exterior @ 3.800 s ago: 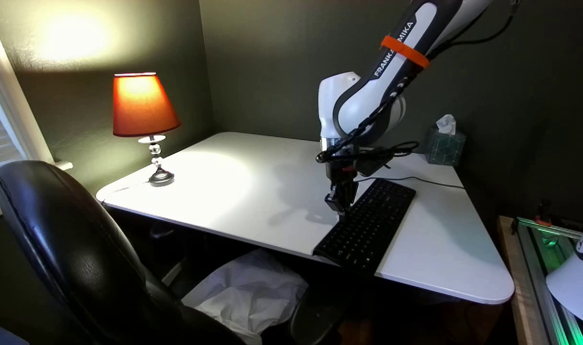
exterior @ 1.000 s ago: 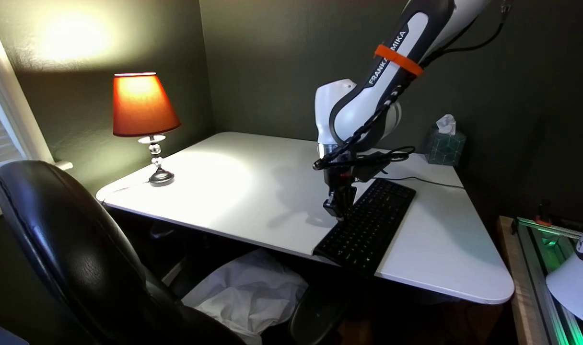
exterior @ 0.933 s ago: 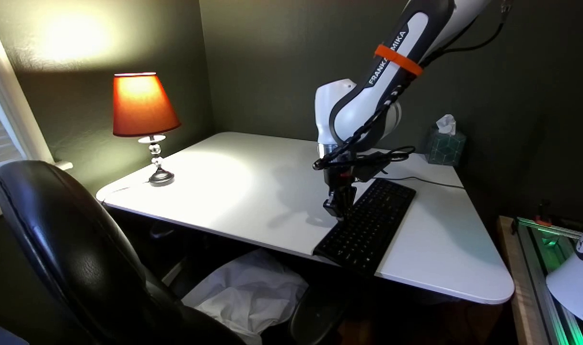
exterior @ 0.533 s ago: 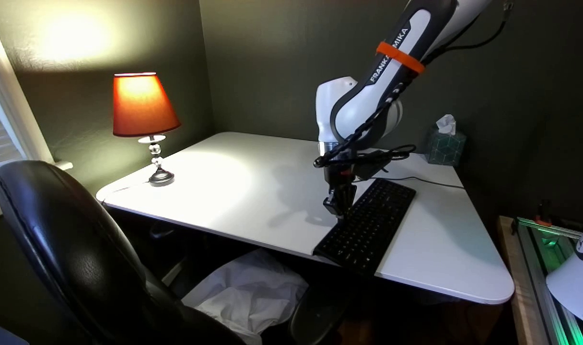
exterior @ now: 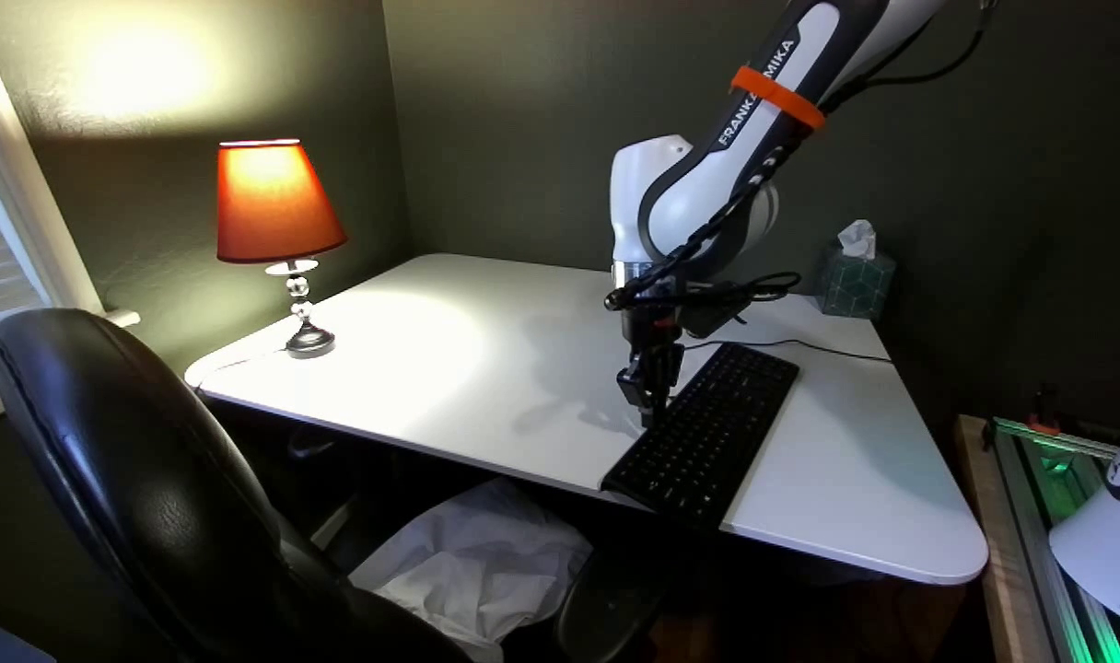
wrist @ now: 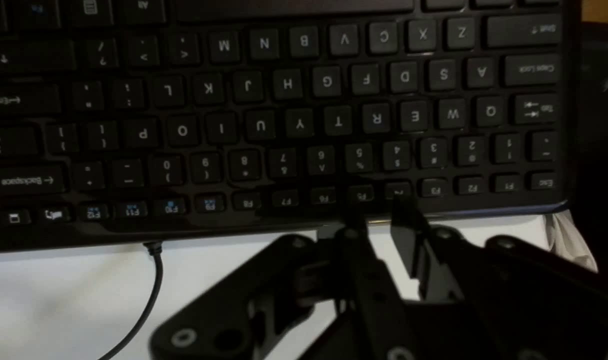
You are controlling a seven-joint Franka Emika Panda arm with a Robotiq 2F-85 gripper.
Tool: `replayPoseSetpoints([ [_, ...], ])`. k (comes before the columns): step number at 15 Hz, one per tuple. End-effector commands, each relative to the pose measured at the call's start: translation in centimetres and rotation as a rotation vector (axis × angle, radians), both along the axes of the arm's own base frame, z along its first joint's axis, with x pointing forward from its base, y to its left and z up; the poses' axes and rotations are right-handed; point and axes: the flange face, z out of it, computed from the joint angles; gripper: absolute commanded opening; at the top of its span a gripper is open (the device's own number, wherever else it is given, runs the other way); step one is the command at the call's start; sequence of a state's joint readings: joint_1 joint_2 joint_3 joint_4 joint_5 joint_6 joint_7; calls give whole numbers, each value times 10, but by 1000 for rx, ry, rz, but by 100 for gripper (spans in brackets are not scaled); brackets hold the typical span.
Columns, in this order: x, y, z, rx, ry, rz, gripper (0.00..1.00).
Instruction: Press a button on the top right of the keyboard
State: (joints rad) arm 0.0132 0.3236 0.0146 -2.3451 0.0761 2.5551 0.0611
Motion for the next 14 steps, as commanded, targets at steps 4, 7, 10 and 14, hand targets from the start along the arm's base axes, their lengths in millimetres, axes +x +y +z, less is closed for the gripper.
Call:
replayPoseSetpoints([
  [4,-15,0,13,-1,-24,-10,78],
  [7,-18,1,20,-4,-36,-11,99],
  [10,-23,0,27,-8,-51,-14,100],
  [14,-28,0,40,-12,-81,-20,100],
])
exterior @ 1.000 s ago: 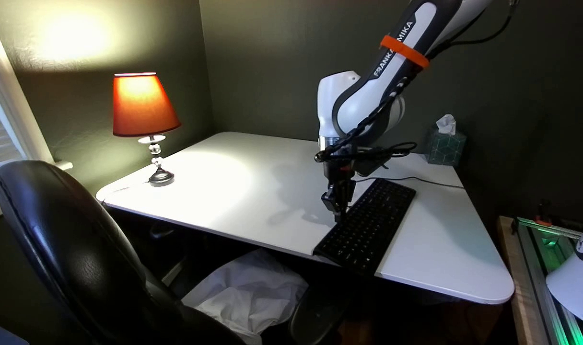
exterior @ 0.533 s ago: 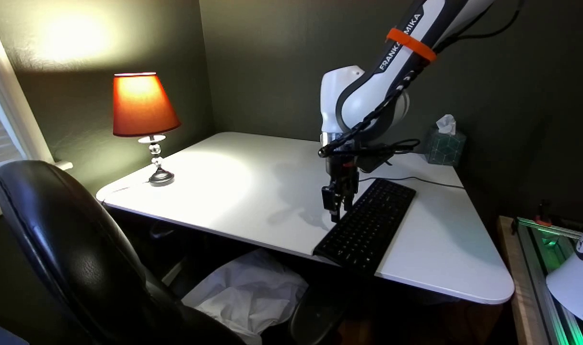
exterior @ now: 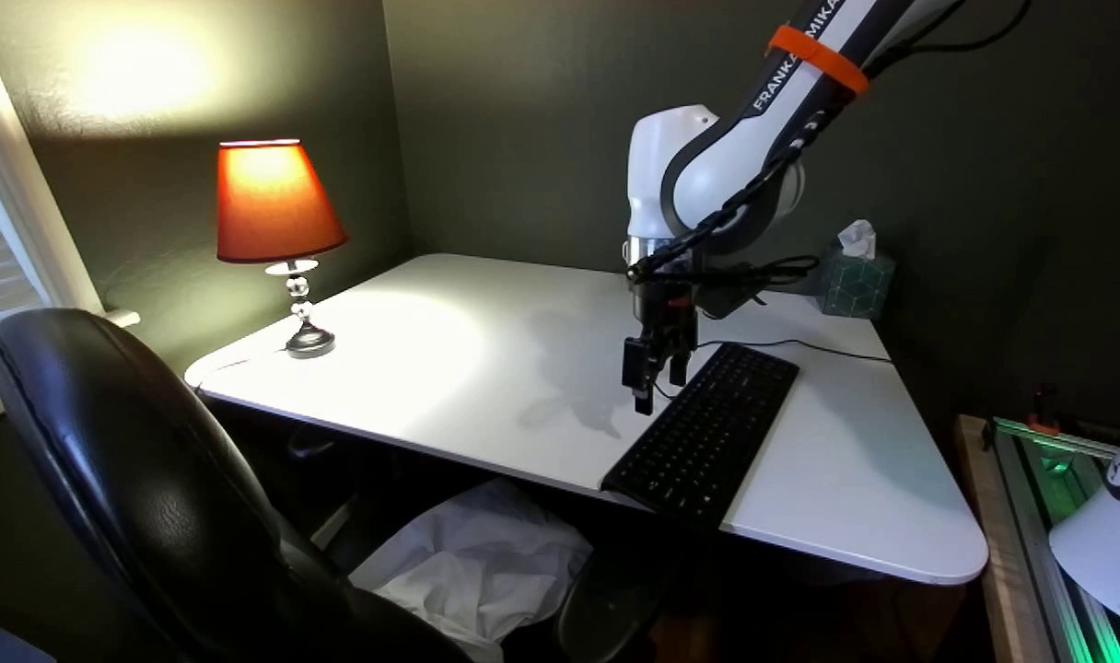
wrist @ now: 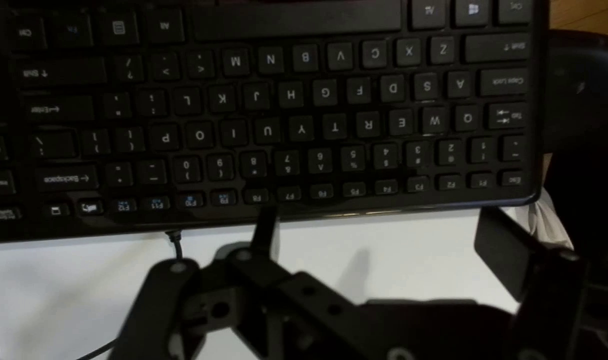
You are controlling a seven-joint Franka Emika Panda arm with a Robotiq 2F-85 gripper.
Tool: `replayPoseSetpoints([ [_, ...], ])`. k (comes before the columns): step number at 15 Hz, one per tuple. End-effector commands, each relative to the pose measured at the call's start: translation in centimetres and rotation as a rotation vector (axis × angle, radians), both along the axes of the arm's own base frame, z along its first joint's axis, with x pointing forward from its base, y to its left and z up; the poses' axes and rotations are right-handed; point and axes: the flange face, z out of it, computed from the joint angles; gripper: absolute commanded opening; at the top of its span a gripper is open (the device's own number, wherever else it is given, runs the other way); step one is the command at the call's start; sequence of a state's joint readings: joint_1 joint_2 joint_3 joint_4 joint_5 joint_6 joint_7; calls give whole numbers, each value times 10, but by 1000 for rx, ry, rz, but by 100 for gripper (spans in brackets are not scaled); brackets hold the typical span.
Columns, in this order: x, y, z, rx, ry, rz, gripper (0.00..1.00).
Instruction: Press a button on the top right of the keyboard
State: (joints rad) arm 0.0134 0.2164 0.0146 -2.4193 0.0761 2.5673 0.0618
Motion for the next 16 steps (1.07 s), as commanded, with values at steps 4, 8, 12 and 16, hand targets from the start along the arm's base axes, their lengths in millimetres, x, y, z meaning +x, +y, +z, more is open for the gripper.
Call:
replayPoseSetpoints([
  [4,-18,0,24,-12,-55,-35,100],
  [8,-23,2,41,-11,-82,-39,100],
  [12,-32,1,59,-15,-118,-38,100],
  [16,-23,-1,63,-2,-104,-30,100],
])
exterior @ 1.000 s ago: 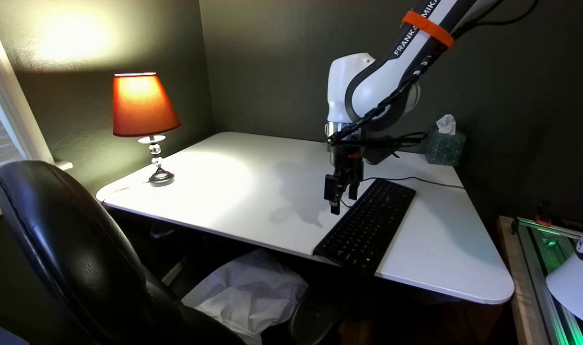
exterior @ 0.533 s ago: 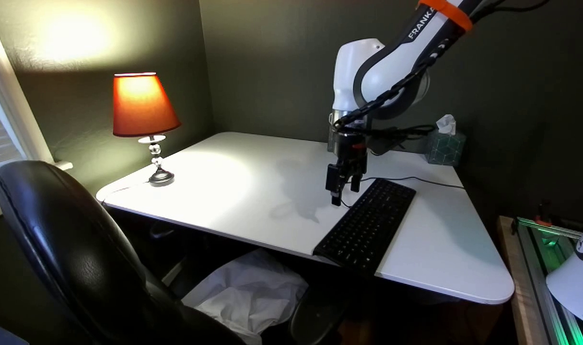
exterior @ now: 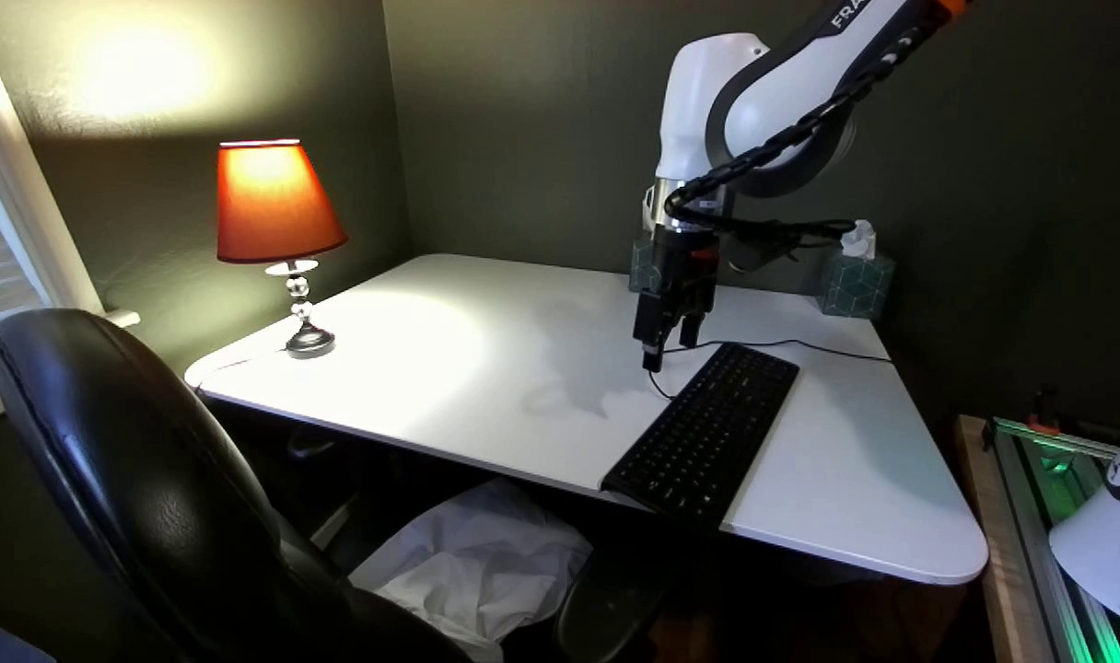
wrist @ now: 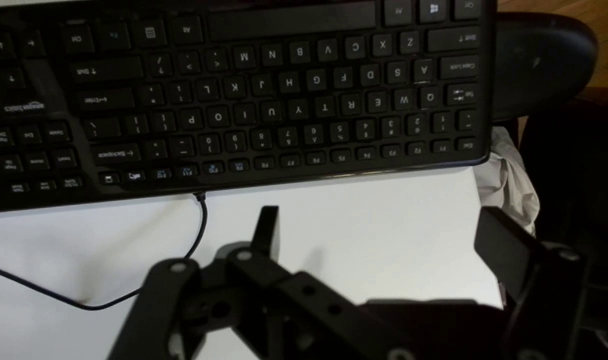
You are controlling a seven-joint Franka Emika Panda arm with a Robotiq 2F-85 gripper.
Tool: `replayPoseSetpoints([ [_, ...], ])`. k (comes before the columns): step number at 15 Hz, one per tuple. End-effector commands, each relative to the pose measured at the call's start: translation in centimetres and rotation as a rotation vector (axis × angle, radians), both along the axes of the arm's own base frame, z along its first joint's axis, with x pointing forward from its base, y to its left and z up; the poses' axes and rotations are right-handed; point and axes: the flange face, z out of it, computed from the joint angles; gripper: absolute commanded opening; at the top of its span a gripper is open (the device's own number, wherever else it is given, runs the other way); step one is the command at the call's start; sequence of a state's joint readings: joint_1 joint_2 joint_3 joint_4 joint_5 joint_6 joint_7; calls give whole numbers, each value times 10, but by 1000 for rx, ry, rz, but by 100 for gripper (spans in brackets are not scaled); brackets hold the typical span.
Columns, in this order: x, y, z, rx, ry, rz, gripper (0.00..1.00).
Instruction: Press a button on the top right of the keyboard
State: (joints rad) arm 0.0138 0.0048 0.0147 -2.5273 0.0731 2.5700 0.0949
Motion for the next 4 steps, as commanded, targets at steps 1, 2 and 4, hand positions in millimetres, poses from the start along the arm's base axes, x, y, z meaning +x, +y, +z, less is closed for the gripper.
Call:
replayPoseSetpoints([
  [1,-1,0,2,0,-2,0,100],
  [2,-2,0,3,0,-3,0,100],
  [4,-4,0,2,0,-1,0,100],
])
